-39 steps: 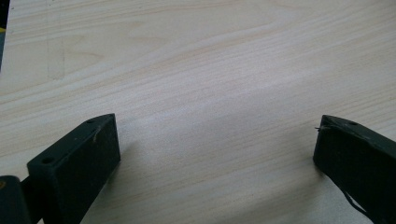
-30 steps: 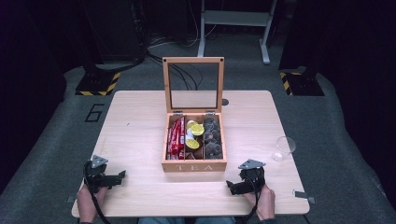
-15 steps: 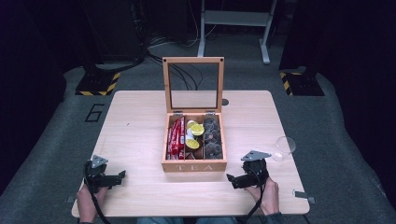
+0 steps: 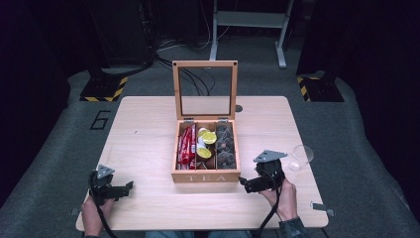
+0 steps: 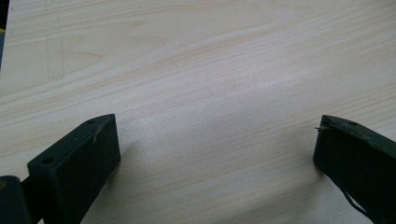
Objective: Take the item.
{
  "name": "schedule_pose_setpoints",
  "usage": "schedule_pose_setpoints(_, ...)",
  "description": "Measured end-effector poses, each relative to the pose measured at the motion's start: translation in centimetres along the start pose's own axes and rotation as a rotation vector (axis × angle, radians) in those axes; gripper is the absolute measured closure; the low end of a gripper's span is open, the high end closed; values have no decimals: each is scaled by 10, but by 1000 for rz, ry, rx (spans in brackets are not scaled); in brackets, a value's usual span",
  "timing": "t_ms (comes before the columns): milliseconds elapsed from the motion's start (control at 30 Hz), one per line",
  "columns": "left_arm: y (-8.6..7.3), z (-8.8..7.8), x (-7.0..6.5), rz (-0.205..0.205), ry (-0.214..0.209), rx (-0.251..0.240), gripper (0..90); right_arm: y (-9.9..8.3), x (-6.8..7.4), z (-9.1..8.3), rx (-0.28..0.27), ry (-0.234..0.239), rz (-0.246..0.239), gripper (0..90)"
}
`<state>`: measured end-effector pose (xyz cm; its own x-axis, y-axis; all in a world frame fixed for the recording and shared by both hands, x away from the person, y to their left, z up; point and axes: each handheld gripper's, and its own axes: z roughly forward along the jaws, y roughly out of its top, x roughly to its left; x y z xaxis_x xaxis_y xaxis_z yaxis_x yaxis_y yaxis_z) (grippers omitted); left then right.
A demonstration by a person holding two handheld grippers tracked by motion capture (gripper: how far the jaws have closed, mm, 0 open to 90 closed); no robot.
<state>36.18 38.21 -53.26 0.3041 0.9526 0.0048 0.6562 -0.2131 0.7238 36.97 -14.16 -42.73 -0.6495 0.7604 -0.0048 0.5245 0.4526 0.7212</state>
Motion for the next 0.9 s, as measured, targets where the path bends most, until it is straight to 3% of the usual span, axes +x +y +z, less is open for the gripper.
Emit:
schedule_pose_setpoints(367,0,1,-1,-9,1,-7,3,29,0,6,-3,26,-41,18)
schedule_pose_setpoints(867,0,0,0,-8,0,-6,3,56,0,46,77,92,-45,23)
schedule_pose_setpoints(900,0,1,0,-9,0,-7,3,57,-1,48,83,96,-61,25)
